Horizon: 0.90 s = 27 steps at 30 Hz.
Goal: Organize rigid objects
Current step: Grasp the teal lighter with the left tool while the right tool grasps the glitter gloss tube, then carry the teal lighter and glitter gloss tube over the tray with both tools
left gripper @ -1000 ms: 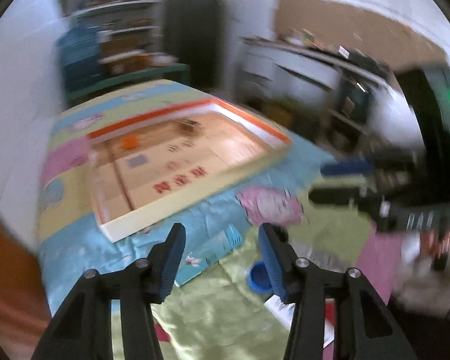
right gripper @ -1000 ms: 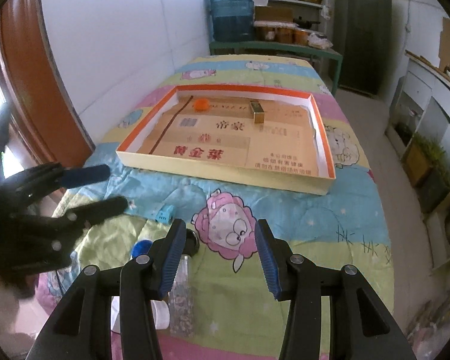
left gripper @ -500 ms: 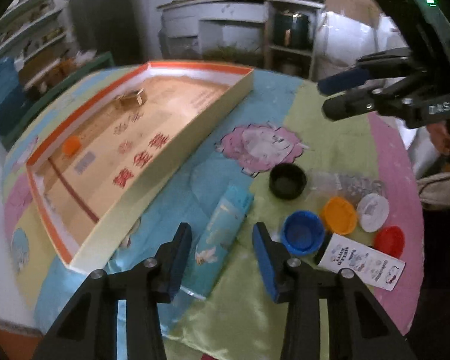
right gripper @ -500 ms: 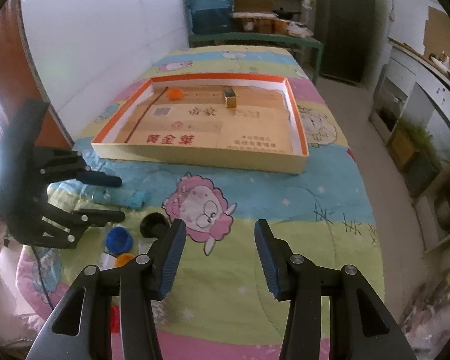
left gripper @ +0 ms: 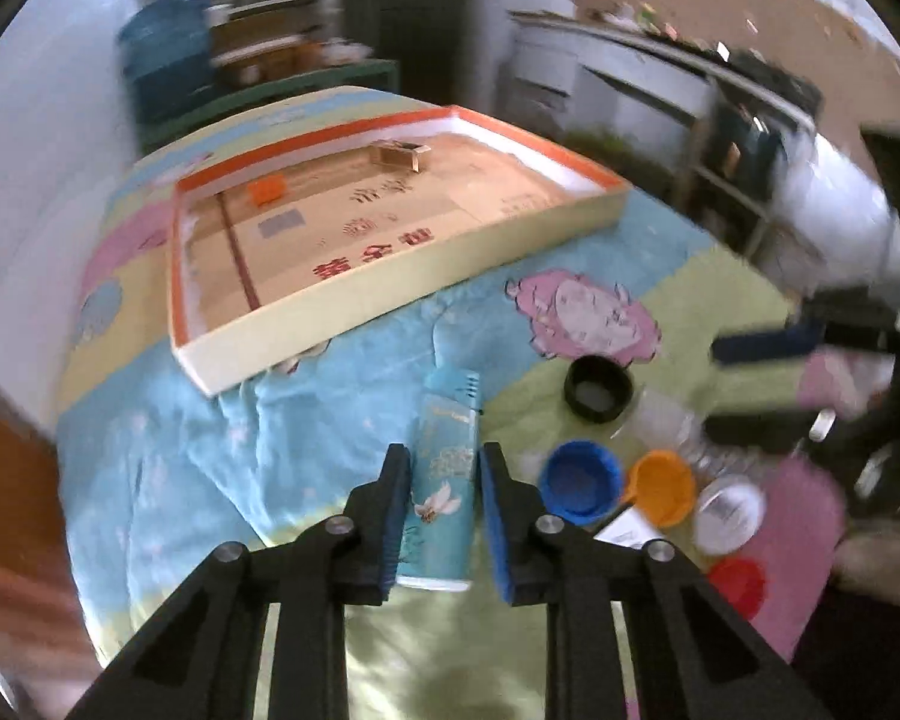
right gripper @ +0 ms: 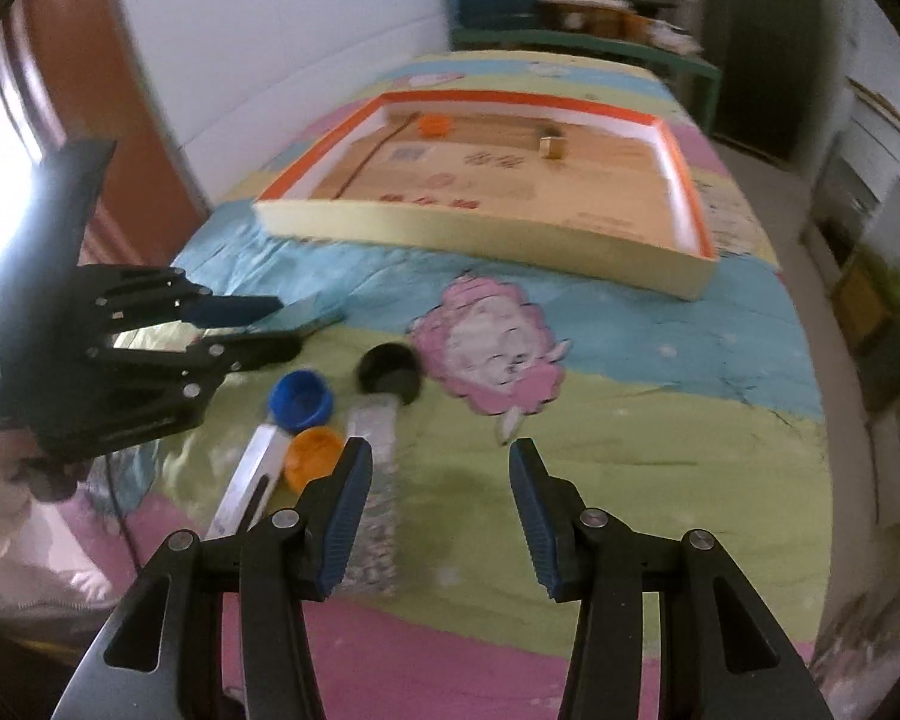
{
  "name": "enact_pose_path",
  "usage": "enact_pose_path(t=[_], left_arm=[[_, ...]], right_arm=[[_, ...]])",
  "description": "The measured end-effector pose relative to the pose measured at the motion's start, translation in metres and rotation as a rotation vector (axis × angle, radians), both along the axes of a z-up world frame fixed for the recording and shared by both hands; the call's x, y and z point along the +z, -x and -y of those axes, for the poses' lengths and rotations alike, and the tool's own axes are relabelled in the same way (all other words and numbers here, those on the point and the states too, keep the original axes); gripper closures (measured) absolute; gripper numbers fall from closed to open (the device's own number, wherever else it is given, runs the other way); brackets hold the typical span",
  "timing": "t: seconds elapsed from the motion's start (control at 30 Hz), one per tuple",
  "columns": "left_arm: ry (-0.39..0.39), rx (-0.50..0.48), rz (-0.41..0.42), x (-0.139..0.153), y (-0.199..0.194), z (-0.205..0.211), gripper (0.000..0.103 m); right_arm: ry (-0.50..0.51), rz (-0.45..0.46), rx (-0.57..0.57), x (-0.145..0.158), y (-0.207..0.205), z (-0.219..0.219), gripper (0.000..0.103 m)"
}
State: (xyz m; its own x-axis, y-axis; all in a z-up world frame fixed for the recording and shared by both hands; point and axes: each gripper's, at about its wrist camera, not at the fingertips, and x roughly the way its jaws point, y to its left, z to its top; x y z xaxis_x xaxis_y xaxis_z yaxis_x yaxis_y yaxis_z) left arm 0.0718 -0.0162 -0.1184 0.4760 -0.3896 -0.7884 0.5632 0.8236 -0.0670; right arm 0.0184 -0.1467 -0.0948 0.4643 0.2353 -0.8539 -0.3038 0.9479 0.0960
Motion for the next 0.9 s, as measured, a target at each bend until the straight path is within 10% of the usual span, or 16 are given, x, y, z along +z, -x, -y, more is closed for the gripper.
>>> enact_pose_path(t=[0.17, 0.37, 0.9], left_arm=[[0.047, 0.097, 0.043, 0.017, 0.008, -0.005, 0.08], [0.09, 0.137, 0.049, 0.028, 0.01, -0.01, 0.08], [0.107, 0.152, 0.078, 0.047, 0.003, -0.002, 0.08]], right_arm=[[0.024, -0.034, 0.073, -0.006, 0.001, -0.013, 0.054], [0.017, -0.071, 0.065, -0.015, 0.0, -0.013, 0.083], [-0.061, 0.006, 0.017, 0.012, -0.005, 0.004, 0.083]])
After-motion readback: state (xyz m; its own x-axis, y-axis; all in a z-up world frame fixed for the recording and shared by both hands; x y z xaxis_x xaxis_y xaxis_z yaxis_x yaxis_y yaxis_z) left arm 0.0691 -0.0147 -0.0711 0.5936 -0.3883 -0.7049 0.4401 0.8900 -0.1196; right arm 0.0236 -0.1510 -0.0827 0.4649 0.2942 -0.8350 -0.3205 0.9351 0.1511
